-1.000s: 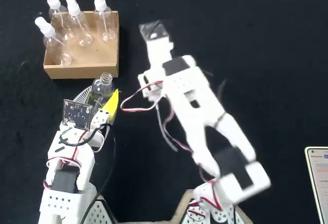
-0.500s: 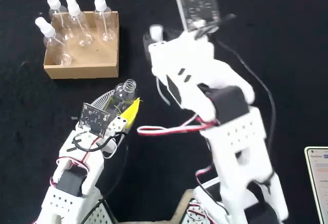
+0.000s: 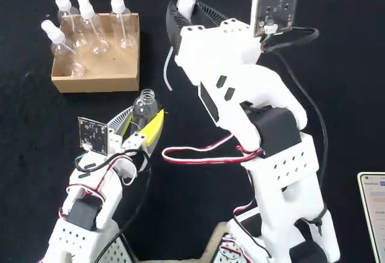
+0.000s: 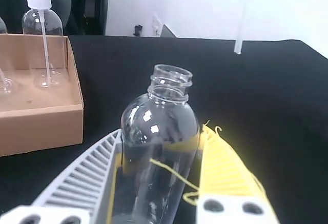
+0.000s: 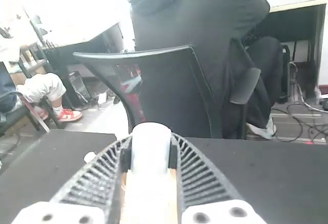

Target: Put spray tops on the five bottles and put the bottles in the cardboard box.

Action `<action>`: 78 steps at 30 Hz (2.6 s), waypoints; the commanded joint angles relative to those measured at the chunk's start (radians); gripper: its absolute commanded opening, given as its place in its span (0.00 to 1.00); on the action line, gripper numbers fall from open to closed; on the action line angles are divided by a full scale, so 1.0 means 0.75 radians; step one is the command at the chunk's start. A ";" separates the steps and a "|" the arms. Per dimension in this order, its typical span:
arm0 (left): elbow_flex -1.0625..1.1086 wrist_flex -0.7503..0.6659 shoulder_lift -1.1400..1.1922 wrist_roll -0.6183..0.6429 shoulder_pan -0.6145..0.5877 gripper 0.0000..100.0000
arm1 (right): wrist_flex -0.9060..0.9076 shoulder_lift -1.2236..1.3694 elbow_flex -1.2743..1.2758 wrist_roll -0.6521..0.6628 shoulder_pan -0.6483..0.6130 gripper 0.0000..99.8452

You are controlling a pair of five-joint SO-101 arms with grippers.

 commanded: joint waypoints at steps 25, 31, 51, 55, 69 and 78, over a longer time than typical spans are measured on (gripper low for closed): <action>0.028 -0.037 -0.014 0.014 0.019 0.06 | -0.102 -0.048 0.079 -0.106 -0.031 0.01; 0.028 -0.031 -0.014 0.014 0.011 0.06 | -0.282 -0.048 0.224 -0.106 -0.065 0.01; 0.028 -0.031 -0.014 0.014 0.013 0.07 | -0.045 -0.050 0.396 -0.023 -0.121 0.01; 0.028 -0.031 -0.014 0.014 0.013 0.07 | -0.045 -0.050 0.425 -0.014 -0.215 0.01; 0.028 -0.029 -0.014 0.014 0.007 0.07 | -0.045 -0.050 0.586 -0.012 -0.235 0.01; 0.028 -0.029 -0.014 0.014 0.003 0.06 | -0.035 -0.052 0.617 -0.012 -0.235 0.01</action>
